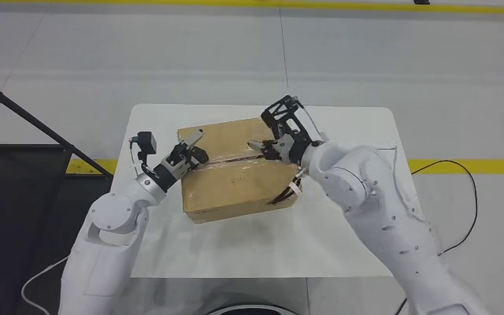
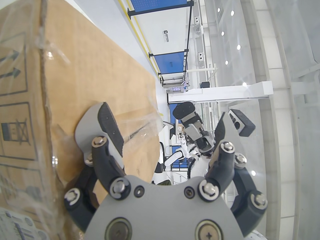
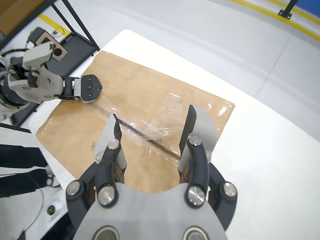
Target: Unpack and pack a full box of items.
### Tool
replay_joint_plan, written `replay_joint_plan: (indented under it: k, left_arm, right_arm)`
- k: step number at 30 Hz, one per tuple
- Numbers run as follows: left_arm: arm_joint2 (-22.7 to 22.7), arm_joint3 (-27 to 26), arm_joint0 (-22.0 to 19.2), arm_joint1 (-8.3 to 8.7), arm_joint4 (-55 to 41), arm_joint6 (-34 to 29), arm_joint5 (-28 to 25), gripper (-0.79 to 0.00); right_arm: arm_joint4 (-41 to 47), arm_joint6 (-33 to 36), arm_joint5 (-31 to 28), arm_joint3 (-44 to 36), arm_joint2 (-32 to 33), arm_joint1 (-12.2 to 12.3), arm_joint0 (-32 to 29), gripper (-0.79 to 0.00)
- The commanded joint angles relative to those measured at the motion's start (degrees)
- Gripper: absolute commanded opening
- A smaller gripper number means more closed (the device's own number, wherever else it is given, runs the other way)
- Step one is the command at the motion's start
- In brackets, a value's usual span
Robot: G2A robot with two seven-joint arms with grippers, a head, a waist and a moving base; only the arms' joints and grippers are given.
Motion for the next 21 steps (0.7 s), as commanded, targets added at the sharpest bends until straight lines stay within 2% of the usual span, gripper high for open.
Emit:
replay_joint_plan:
  k: [1,3,7,10,21]
  left_arm:
    - [0.17,-0.03,-0.02,0.01,-0.05,0.14,-0.12,0.000]
    - [0.26,-0.11,0.01,0.04,-0.11,0.19,-0.21,0.000]
    - [0.33,-0.39,0.11,0.10,-0.36,0.41,-0.31,0.000]
    - [0.33,-0.61,0.21,0.14,-0.55,0.69,-0.27,0.000]
    - [0.84,-0.81,0.23,0.28,-0.64,0.96,-0.43,0.000]
  right_arm:
    - [-4.83,0.54,2.20,-0.34,-2.38,-0.42,0.88,-0.219]
    - [-10.15,1.49,4.93,-0.08,-4.62,-0.90,1.89,-0.191]
    - [-14.30,4.14,7.22,1.43,-7.92,-2.00,3.51,-0.222]
    - [-15.60,6.43,7.41,2.52,-9.40,-2.69,4.47,-0.274]
    - [-21.05,12.15,8.32,4.80,-10.81,-4.32,5.65,-0.262]
